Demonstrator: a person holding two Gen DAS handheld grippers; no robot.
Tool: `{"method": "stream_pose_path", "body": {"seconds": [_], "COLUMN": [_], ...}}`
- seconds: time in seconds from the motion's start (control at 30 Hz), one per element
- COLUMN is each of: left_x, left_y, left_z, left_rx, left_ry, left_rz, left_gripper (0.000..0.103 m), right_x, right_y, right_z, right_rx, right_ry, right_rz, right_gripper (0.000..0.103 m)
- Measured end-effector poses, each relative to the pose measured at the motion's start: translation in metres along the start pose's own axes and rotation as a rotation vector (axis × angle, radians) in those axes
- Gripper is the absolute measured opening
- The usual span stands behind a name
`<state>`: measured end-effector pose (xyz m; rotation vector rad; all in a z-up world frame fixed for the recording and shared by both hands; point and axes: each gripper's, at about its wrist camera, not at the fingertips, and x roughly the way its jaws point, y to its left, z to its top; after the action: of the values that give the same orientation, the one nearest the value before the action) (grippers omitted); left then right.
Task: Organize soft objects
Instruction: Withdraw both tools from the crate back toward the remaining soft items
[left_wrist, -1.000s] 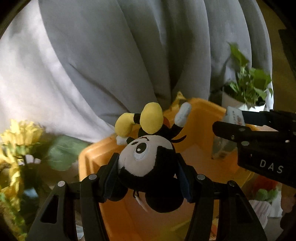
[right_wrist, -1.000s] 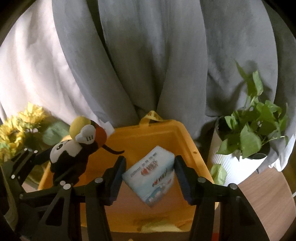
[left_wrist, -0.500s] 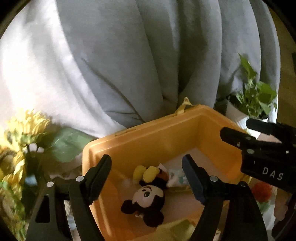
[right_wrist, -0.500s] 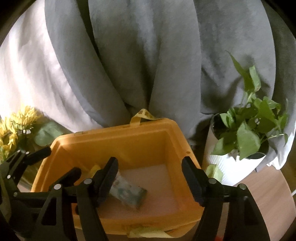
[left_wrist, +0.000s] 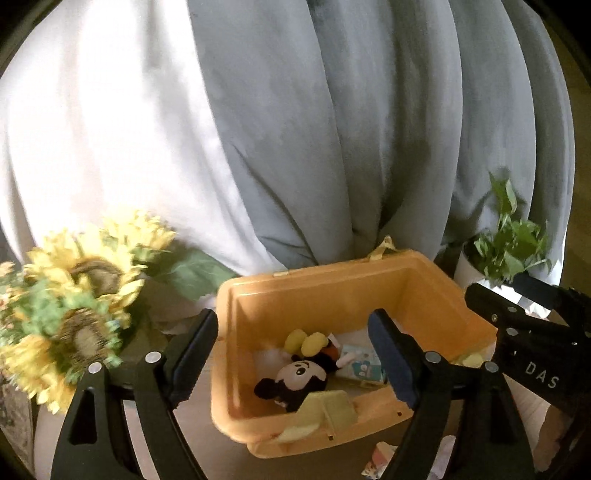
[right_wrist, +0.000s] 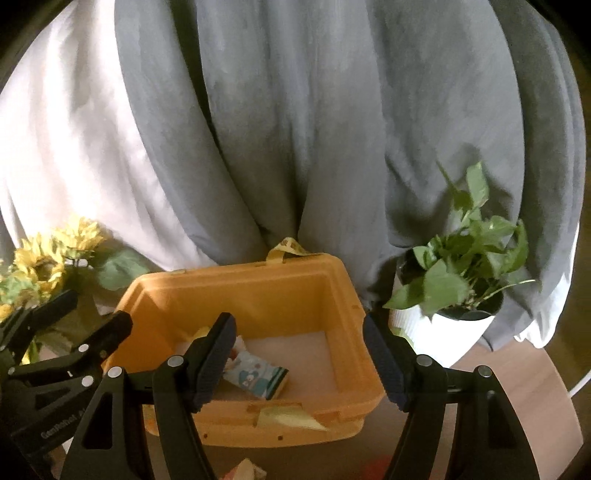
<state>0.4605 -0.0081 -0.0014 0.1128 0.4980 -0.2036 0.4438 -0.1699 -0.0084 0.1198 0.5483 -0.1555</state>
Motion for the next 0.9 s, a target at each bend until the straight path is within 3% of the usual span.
{"method": "stream_pose_path", "body": {"seconds": [0.07, 0.17, 0.53, 0.9], "left_x": [-0.012, -0.035, -0.111, -0.156], "left_y": [0.000, 0.000, -0.002, -0.026], "left_z": [-0.001, -0.003, -0.017, -0.041], "left_rx": [-0.009, -0.023, -0.064, -0.114], "left_ry": [-0.019, -0.054, -0.152, -0.132], "left_rz": [0.015, 0.050, 0.127, 0.133], "left_gripper": [0.090, 0.094, 0.099, 0.099], "right_x": [-0.013, -0.030, -0.098, -0.145], "right_y": [-0.003, -0.008, -0.017, -0.037], "right_z": [-0.001, -0.004, -0.026, -0.043], "right_rx": [0.003, 0.023, 0.016, 0.000], "right_ry": [-0.016, -0.036, -0.101, -0.143], "right_rz": [-0.002, -0.007, -0.042, -0.049], "right_gripper": [0.073, 0.084, 0.084, 0.084]}}
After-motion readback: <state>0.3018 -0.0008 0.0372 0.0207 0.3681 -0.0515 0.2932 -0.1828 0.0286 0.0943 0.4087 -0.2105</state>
